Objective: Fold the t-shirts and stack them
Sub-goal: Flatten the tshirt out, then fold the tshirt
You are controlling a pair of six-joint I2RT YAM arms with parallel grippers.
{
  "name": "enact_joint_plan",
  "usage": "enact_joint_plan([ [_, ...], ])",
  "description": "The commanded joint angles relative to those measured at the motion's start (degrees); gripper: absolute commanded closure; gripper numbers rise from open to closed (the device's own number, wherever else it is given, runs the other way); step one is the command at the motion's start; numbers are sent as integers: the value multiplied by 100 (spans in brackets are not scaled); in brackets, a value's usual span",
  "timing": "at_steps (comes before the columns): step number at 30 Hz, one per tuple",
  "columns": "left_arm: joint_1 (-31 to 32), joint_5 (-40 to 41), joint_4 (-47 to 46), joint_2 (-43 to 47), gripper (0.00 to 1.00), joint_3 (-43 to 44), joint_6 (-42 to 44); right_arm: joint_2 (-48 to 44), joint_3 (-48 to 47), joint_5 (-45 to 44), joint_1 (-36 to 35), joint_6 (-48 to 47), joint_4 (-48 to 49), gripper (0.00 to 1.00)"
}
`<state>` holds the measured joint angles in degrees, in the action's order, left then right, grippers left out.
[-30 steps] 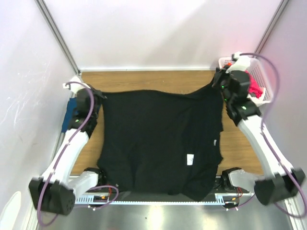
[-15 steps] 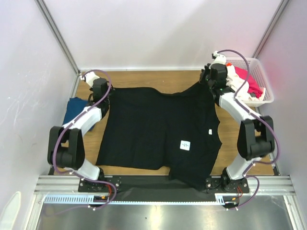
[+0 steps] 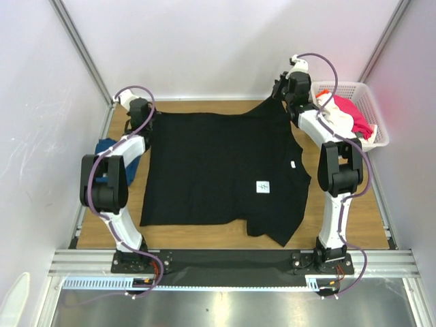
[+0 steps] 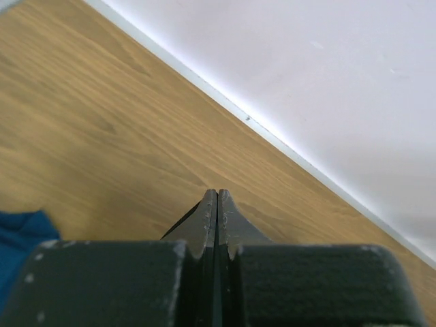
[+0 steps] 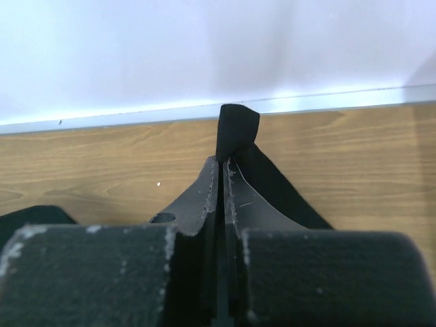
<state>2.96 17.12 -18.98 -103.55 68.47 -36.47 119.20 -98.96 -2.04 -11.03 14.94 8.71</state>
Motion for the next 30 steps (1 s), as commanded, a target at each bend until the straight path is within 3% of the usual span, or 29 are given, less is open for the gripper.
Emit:
enact_joint_plan([
  [1, -24, -341, -299, -200, 100, 483, -62, 121, -422, -50, 22, -52, 280, 100],
  [10, -32, -535, 123, -825, 100, 1538, 140, 745, -1433, -94, 48, -228, -62, 100],
  [21, -426, -1289, 623, -790, 100, 1319, -246, -98, -398, -445, 65, -132, -159, 100],
  [30, -682, -1545, 905, -684, 100, 914, -80, -879, 491, -718, 101, 290, -625, 100],
])
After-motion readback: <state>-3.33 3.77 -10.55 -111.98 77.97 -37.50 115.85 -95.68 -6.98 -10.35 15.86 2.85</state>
